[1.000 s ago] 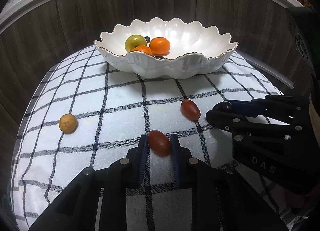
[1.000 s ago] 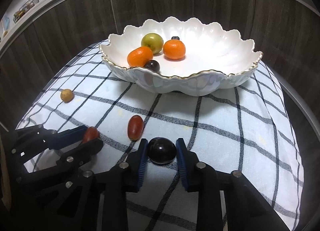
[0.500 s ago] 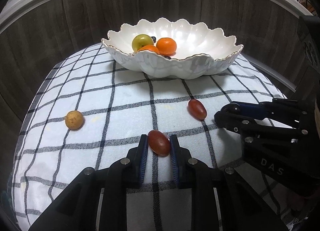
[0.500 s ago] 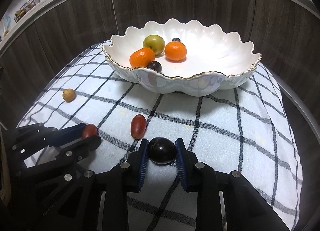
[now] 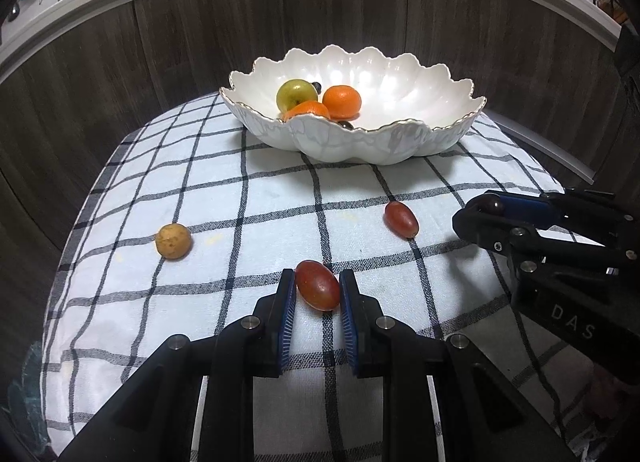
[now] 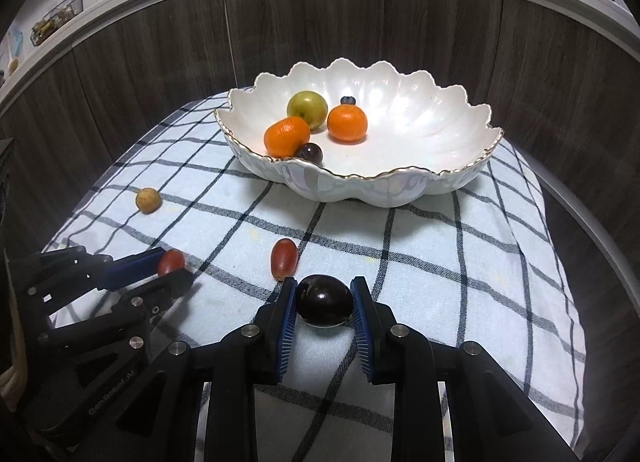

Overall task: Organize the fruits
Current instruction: 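Carry the red grape with the left tool while the right tool carries the dark grape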

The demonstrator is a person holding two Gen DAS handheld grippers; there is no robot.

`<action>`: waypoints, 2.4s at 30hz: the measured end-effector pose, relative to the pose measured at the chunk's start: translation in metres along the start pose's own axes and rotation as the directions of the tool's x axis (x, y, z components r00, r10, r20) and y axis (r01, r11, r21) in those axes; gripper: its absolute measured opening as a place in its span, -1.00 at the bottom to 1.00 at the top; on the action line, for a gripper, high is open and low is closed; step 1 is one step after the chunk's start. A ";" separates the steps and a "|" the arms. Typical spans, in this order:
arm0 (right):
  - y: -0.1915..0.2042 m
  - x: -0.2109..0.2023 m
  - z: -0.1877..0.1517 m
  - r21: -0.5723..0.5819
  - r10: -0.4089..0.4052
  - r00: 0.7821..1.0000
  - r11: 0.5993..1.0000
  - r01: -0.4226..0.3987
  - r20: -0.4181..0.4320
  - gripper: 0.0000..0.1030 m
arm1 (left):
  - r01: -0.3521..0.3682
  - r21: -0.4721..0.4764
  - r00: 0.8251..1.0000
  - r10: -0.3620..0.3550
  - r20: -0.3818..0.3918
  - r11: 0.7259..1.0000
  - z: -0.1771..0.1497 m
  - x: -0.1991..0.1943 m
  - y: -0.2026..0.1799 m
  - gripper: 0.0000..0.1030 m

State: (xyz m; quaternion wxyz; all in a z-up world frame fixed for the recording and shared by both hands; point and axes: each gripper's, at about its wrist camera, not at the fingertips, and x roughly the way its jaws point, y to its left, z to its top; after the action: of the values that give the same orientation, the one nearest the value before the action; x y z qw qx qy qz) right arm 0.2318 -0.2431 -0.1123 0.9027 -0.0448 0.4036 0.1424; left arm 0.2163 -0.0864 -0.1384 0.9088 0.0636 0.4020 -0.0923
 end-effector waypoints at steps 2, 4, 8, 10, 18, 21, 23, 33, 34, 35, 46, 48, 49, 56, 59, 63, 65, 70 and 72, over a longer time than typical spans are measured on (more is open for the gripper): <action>0.001 -0.004 0.001 0.000 -0.007 1.000 1.000 0.007 0.008 -0.45 | 0.002 0.004 1.000 -0.002 0.005 1.000 0.000 -0.003 0.000 -0.56; 0.001 -0.009 0.002 0.001 -0.012 1.000 1.000 0.012 0.020 -0.45 | 0.000 0.012 1.000 0.000 0.007 1.000 0.001 -0.006 -0.001 -0.56; 0.003 -0.020 0.005 0.003 -0.016 0.999 1.000 0.016 0.036 -0.45 | -0.005 0.010 1.000 0.005 0.007 1.000 0.003 -0.012 -0.001 -0.56; 0.005 -0.024 0.006 0.002 -0.018 0.999 1.000 0.018 0.042 -0.45 | -0.010 0.009 1.000 0.010 0.013 1.000 0.005 -0.014 -0.001 -0.56; 0.009 -0.038 0.014 0.005 -0.028 0.997 1.000 0.028 0.071 -0.45 | -0.020 0.011 0.999 0.020 0.029 1.000 0.015 -0.025 0.000 -0.56; 0.008 -0.044 0.018 0.010 -0.035 0.996 0.999 0.034 0.083 -0.45 | -0.024 0.007 0.999 0.023 0.043 1.000 0.021 -0.029 0.002 -0.56; 0.007 -0.047 0.022 0.012 -0.038 0.995 0.999 0.037 0.090 -0.45 | -0.021 0.001 0.999 0.021 0.050 1.000 0.026 -0.031 0.003 -0.56; -0.003 -0.051 0.040 0.036 -0.055 0.992 0.998 0.051 0.111 -0.45 | -0.025 -0.003 0.996 0.025 0.082 1.000 0.057 -0.032 0.006 -0.56; -0.004 -0.051 0.041 0.038 -0.055 0.992 0.998 0.051 0.112 -0.45 | -0.025 -0.003 0.996 0.025 0.083 1.000 0.059 -0.031 0.007 -0.56; -0.006 -0.051 0.044 0.041 -0.056 0.992 0.998 0.052 0.113 -0.45 | -0.025 -0.003 0.996 0.025 0.085 1.000 0.063 -0.031 0.007 -0.56; -0.029 -0.046 0.070 0.071 -0.062 0.990 0.996 0.054 0.125 -0.44 | -0.014 0.009 0.997 0.013 0.082 1.000 0.098 -0.018 0.000 -0.56; -0.033 -0.045 0.075 0.074 -0.063 0.990 0.996 0.054 0.125 -0.45 | -0.013 0.010 0.996 0.012 0.083 1.000 0.105 -0.015 -0.002 -0.56; -0.035 -0.043 0.078 0.076 -0.061 0.990 0.996 0.052 0.125 -0.44 | -0.012 0.009 0.996 0.011 0.083 1.000 0.108 -0.013 -0.003 -0.56; -0.052 -0.035 0.096 0.078 -0.064 0.989 0.995 0.054 0.132 -0.45 | 0.010 0.010 0.997 -0.011 0.072 1.000 0.129 0.003 -0.011 -0.56; -0.060 -0.031 0.103 0.083 -0.071 0.989 0.995 0.060 0.133 -0.45 | 0.027 0.015 0.997 -0.028 0.068 1.000 0.137 0.011 -0.014 -0.56; -0.070 -0.022 0.110 0.092 -0.082 0.989 0.993 0.070 0.127 -0.45 | 0.042 0.021 0.997 -0.043 0.063 0.999 0.146 0.021 -0.016 -0.56; -0.073 -0.018 0.113 0.094 -0.084 0.989 0.993 0.073 0.121 -0.45 | 0.050 0.021 0.997 -0.051 0.055 0.999 0.151 0.028 -0.017 -0.56; -0.085 -0.002 0.123 0.105 -0.091 0.991 0.991 0.081 0.100 -0.45 | 0.058 0.017 0.998 -0.059 0.032 0.998 0.160 0.043 -0.019 -0.56; -0.088 0.003 0.126 0.105 -0.092 0.992 0.991 0.083 0.090 -0.45 | 0.061 0.015 0.998 -0.061 0.020 0.998 0.162 0.049 -0.019 -0.56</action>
State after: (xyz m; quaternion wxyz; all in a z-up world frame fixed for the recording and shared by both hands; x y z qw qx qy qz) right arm 0.3495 -0.3023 -0.0329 0.9274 -0.0101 0.3645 0.0840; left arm 0.3613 -0.1420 -0.0674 0.9092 0.0568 0.3936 -0.1235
